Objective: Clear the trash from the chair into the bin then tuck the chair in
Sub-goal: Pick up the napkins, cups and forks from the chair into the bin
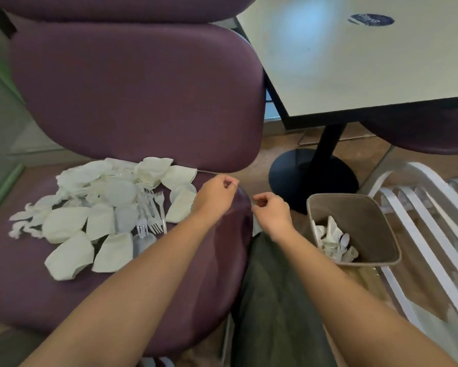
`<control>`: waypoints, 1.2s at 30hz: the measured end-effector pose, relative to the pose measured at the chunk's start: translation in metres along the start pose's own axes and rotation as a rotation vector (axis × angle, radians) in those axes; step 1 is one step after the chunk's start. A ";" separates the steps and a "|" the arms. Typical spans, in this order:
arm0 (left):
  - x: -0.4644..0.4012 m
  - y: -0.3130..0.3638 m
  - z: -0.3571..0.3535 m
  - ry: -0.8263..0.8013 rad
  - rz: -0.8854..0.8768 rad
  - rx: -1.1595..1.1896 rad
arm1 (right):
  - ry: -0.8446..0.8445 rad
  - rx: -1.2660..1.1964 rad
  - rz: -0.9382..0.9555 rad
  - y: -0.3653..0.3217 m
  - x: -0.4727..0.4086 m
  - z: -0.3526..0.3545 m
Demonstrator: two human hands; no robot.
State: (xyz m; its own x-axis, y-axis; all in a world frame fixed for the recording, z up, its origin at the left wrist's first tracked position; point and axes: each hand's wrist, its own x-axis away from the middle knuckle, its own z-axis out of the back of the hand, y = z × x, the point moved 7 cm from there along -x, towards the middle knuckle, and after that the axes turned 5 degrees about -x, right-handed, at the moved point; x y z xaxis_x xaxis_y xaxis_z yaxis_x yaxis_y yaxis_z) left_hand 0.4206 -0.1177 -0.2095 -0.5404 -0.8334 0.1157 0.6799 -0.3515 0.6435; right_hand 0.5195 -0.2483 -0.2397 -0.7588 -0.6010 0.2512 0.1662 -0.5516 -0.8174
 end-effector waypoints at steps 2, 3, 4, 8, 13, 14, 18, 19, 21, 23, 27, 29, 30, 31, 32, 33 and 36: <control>0.002 -0.020 0.019 0.031 0.026 0.017 | -0.020 0.010 0.009 -0.010 0.004 -0.023; 0.004 -0.031 0.029 0.048 0.040 0.016 | -0.032 0.018 0.023 -0.016 0.006 -0.035; 0.005 -0.041 0.037 0.062 0.052 0.015 | -0.043 0.024 0.032 -0.022 0.009 -0.044; 0.014 -0.087 0.065 0.109 0.146 -0.071 | -0.073 0.050 0.092 -0.046 0.015 -0.076; 0.019 -0.135 0.082 0.107 0.246 -0.320 | -0.078 0.093 0.135 -0.067 0.020 -0.101; 0.019 -0.142 0.084 0.097 0.260 -0.375 | -0.076 0.109 0.128 -0.069 0.020 -0.105; 0.019 -0.155 0.075 0.032 0.278 -0.491 | -0.094 0.190 0.105 -0.070 0.019 -0.118; 0.020 -0.157 0.073 0.028 0.274 -0.495 | -0.103 0.215 0.109 -0.069 0.019 -0.120; 0.020 -0.159 0.070 0.033 0.269 -0.474 | -0.108 0.254 0.119 -0.068 0.021 -0.121; 0.020 -0.158 0.070 0.040 0.271 -0.454 | -0.093 0.273 0.143 -0.069 0.022 -0.120; 0.016 -0.159 0.068 0.029 0.288 -0.447 | -0.060 0.277 0.124 -0.067 0.022 -0.114; 0.016 -0.157 0.067 0.015 0.278 -0.503 | -0.050 0.255 0.100 -0.062 0.021 -0.108; 0.016 -0.154 0.066 0.006 0.270 -0.541 | -0.038 0.241 0.098 -0.060 0.021 -0.103; 0.016 -0.151 0.064 -0.001 0.265 -0.578 | -0.021 0.223 0.095 -0.057 0.020 -0.097; 0.016 -0.149 0.064 -0.001 0.264 -0.608 | -0.004 0.200 0.092 -0.055 0.019 -0.091; 0.017 -0.146 0.063 0.001 0.265 -0.617 | 0.011 0.169 0.084 -0.052 0.018 -0.085; 0.020 -0.143 0.062 0.029 0.303 -0.522 | 0.049 0.003 0.041 -0.040 0.015 -0.066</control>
State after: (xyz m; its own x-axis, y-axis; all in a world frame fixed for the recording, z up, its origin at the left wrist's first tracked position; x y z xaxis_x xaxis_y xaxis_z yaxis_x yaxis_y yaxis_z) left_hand 0.2820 -0.0575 -0.2518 -0.2763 -0.9378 0.2103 0.9587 -0.2537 0.1283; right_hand 0.4598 -0.1968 -0.2372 -0.7813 -0.5940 0.1917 0.1997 -0.5288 -0.8249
